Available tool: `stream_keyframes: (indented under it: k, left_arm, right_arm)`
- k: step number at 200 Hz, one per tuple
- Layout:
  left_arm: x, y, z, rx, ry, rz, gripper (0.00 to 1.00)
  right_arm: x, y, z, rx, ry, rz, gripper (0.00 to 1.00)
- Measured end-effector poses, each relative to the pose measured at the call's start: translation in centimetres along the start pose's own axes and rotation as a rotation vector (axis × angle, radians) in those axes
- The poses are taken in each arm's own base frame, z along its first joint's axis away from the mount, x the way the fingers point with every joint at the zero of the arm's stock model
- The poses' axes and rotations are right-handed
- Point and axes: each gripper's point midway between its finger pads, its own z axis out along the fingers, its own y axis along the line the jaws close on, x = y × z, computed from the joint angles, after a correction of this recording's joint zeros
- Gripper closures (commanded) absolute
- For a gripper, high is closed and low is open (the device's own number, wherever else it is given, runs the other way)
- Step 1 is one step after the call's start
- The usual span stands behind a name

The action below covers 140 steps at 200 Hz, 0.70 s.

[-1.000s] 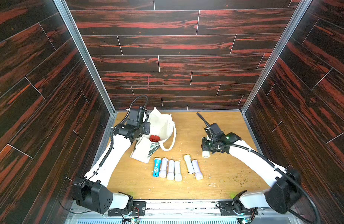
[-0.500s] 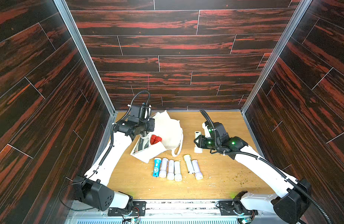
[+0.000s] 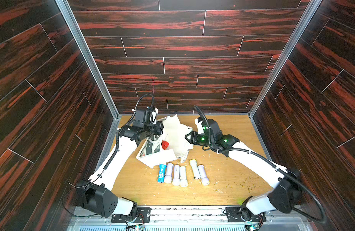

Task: Put the flashlights into the tote bags
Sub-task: Pick up the flashlight from the center of the board, then place the flashlight in the canvas bag.

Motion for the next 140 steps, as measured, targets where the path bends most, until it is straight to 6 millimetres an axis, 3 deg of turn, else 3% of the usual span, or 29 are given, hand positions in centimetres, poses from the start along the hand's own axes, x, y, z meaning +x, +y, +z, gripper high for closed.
stream_keyframes:
  k: [84, 140]
  left_arm:
    - [1.1, -1.2, 1.4, 0.116, 0.017, -0.092, 1.00]
    - [1.5, -2.1, 1.6, 0.184, 0.032, -0.140, 1.00]
  right_arm:
    - [2.3, 0.1, 5.7, 0.000, 0.070, -0.076, 1.00]
    - [2.5, -0.1, 9.7, 0.003, 0.095, -0.055, 1.00]
